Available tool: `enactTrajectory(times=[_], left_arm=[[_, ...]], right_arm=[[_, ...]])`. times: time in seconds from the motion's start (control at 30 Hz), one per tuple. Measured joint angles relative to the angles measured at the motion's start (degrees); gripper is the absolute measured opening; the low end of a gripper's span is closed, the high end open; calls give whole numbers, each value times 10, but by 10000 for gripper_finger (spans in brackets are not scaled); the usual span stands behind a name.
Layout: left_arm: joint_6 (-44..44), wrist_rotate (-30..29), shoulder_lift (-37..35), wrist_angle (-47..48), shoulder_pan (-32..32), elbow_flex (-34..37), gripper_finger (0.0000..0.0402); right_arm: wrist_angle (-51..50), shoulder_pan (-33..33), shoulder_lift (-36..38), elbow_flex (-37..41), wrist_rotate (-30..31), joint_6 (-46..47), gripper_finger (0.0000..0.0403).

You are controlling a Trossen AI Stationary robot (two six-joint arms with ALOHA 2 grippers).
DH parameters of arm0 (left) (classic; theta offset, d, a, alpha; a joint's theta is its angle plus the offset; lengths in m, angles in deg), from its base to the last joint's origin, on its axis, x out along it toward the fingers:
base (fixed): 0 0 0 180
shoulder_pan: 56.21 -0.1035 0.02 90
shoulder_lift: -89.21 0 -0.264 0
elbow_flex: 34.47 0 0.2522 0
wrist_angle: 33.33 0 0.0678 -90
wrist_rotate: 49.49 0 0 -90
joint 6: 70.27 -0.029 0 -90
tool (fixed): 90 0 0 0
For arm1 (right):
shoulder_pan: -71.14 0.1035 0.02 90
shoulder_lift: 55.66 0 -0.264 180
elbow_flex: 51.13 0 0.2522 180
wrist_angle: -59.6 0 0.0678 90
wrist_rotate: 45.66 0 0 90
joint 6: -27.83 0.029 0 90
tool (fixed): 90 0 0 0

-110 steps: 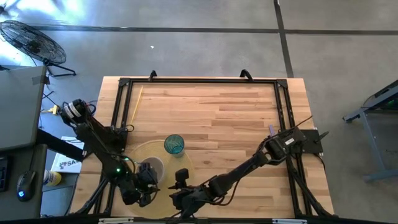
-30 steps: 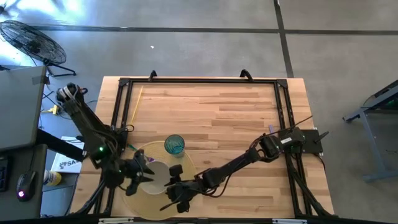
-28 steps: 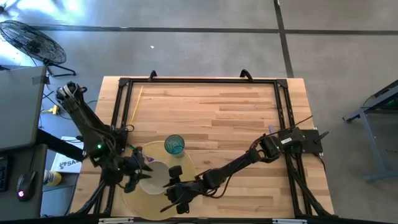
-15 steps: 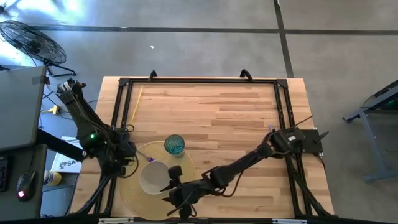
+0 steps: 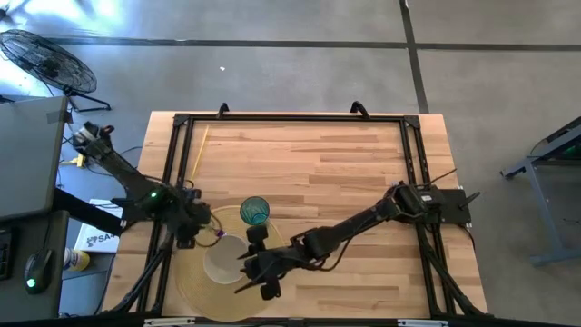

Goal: Pick & Place Utensil
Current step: Put the blue fork into the white bowl

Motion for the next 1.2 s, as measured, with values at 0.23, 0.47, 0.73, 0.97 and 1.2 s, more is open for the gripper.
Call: enactTrajectory(times=[0.23, 0.47, 0.73, 0.97, 1.2], left_arm=[[-83, 104, 0, -60, -78, 30, 124], [-27, 37, 23, -79, -77, 47, 124], [8, 55, 82, -96, -76, 47, 124], [-17, 58, 126, -116, -76, 64, 124], [-56, 45, 127, -151, -76, 92, 124]], right_arm=[[-18, -10, 0, 0, 1, 13, 141], [-23, -14, 0, 0, 1, 15, 141], [-25, -16, 0, 0, 0, 21, 141], [-27, -16, 0, 0, 0, 31, 141], [-33, -18, 0, 0, 0, 32, 141]])
